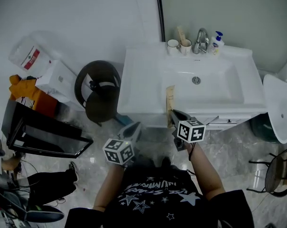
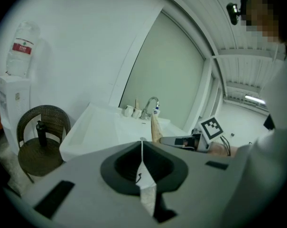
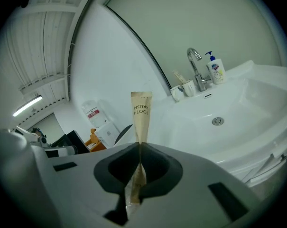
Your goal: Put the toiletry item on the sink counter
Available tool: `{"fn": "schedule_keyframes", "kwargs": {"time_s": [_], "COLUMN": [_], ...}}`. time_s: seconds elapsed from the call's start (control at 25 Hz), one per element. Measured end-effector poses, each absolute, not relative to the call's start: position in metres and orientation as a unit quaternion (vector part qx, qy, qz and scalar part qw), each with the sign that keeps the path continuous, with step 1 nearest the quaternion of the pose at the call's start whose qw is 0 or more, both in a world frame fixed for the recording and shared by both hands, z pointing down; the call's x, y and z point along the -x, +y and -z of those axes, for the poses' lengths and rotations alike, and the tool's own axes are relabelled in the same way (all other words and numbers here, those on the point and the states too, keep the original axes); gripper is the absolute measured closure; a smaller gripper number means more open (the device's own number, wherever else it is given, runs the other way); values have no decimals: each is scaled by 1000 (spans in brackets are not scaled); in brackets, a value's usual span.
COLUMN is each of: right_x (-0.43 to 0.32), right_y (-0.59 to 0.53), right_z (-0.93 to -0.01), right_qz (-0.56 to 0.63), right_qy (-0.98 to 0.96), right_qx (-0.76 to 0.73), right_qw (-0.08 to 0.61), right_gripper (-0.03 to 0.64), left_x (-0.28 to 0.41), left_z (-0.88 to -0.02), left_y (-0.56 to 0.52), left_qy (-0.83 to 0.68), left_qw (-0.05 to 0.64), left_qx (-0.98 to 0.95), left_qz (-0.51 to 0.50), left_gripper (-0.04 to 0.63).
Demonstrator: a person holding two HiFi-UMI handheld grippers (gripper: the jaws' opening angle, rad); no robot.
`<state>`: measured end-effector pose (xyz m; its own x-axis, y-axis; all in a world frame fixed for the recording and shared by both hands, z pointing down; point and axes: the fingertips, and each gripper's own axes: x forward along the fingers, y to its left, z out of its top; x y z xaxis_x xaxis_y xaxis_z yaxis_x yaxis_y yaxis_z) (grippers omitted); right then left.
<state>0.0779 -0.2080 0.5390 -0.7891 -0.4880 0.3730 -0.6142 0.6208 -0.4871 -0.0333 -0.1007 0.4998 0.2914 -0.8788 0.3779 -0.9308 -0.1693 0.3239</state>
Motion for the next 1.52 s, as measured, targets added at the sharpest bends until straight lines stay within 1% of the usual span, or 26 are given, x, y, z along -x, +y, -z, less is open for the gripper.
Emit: {"fn": "schedule_keyframes", "kwargs": {"time_s": [0.32, 0.6, 0.96, 1.12, 1.28, 1.52], "right_x": [-69, -67, -25, -2, 16, 40], "right_y": [-212, -240, -301, -335, -366, -400], "right_z": [-541, -538, -536, -536, -537, -536], "right_qz": [-307, -298, -283, -268, -266, -230], "right_qy": [-894, -890, -888, -889, -885, -892], "right_qx": [-307, -325, -339, -342, -351, -348], "right_qw": [111, 116, 129, 143, 148, 175], "right_gripper": [594, 594, 594, 594, 594, 594], "left_x": [46, 59, 112, 139, 165, 193], "left_z": [-512, -509, -517, -518, -515, -511], "left_y": [-107, -151, -207, -240, -271, -309], "left_qy": [-595, -583, -582, -580, -577, -573], "left_qw": [271, 263, 271, 256, 256, 256], "left_qx": [-756, -768, -766, -772, -774, -777], "left_qz": [-47, -39, -35, -56, -53, -46], "left_gripper": [575, 575, 575, 575, 575, 575]}}
